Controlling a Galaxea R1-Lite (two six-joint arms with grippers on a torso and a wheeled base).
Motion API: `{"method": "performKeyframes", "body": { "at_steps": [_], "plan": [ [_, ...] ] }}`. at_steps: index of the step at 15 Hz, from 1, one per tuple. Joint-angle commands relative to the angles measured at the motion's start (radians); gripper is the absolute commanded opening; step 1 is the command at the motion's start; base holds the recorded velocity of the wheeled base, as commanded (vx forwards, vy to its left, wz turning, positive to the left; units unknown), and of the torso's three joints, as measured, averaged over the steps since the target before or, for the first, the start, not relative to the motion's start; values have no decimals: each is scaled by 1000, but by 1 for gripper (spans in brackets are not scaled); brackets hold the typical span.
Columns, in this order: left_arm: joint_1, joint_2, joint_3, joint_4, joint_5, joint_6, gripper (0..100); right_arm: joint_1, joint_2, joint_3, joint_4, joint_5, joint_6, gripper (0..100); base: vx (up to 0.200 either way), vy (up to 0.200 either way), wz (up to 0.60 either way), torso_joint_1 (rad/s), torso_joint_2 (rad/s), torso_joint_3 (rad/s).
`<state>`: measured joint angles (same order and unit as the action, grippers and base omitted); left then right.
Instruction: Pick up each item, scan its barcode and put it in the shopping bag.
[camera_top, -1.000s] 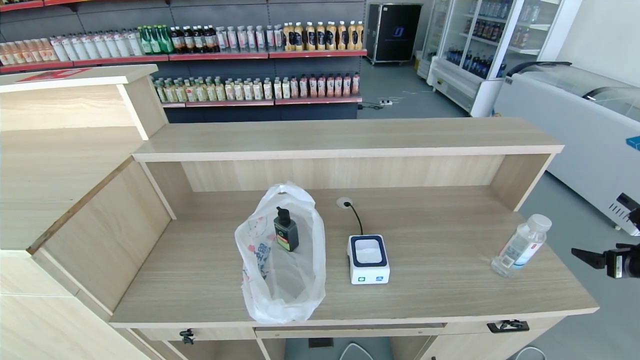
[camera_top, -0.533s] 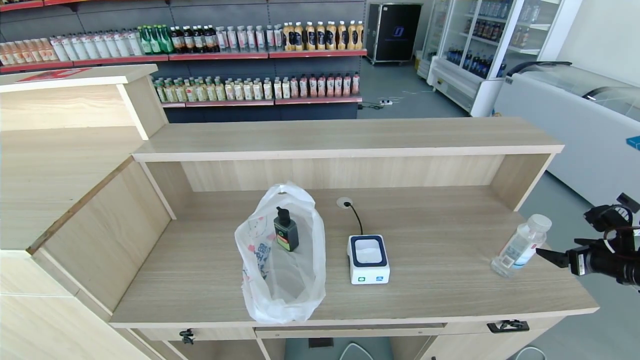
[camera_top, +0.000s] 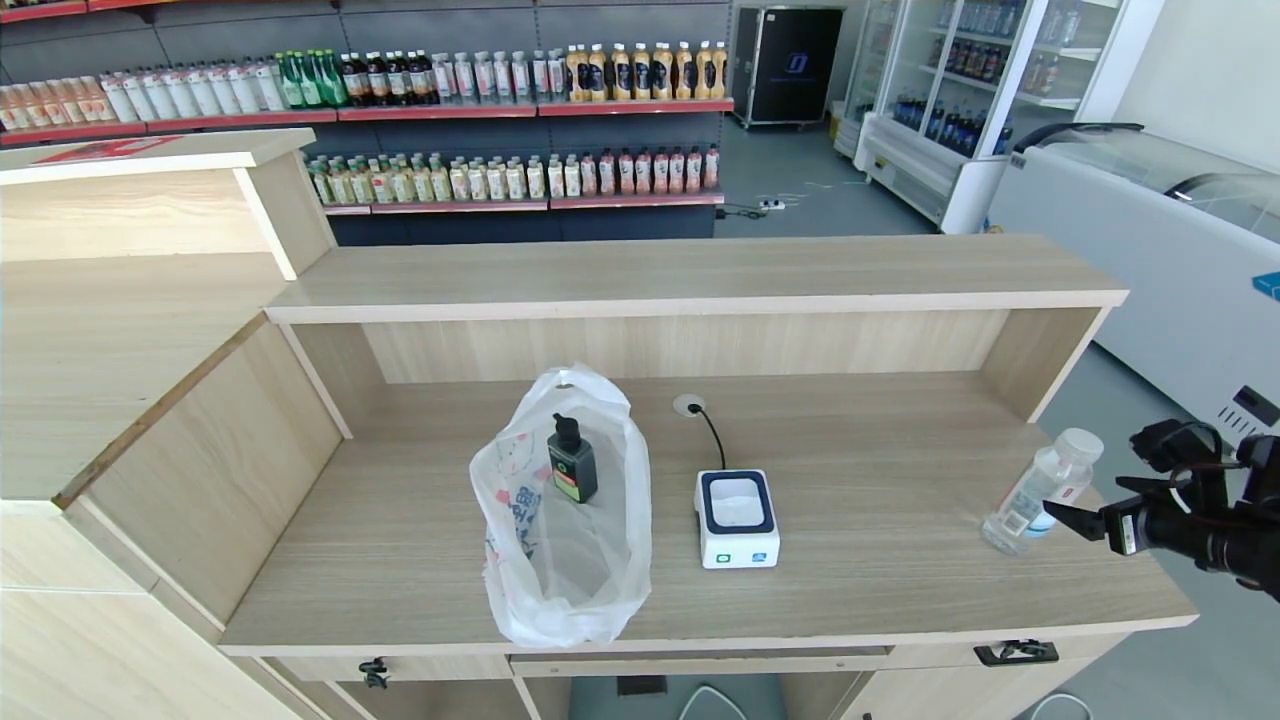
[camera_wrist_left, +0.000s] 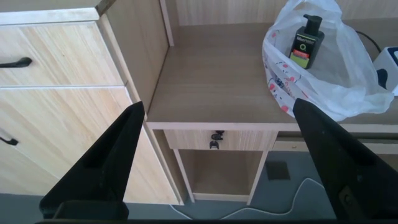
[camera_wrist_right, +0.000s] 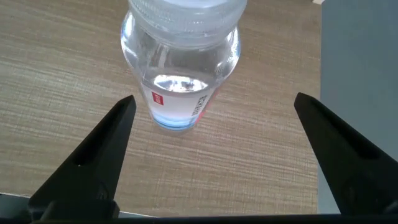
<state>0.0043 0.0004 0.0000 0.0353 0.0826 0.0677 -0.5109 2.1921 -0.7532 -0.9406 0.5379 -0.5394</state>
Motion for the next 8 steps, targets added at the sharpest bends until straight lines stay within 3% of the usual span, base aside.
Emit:
{"method": "performKeyframes", "body": {
  "at_steps": [1,8],
  "plan": [
    [0,0,0,0,0,0,100,14,44,0,-26,1,-1,100,0,0,0,0,0,0],
    [0,0,0,0,0,0,100,43,95,6,-89,39,-25,100,0,0,0,0,0,0]
  ]
}}
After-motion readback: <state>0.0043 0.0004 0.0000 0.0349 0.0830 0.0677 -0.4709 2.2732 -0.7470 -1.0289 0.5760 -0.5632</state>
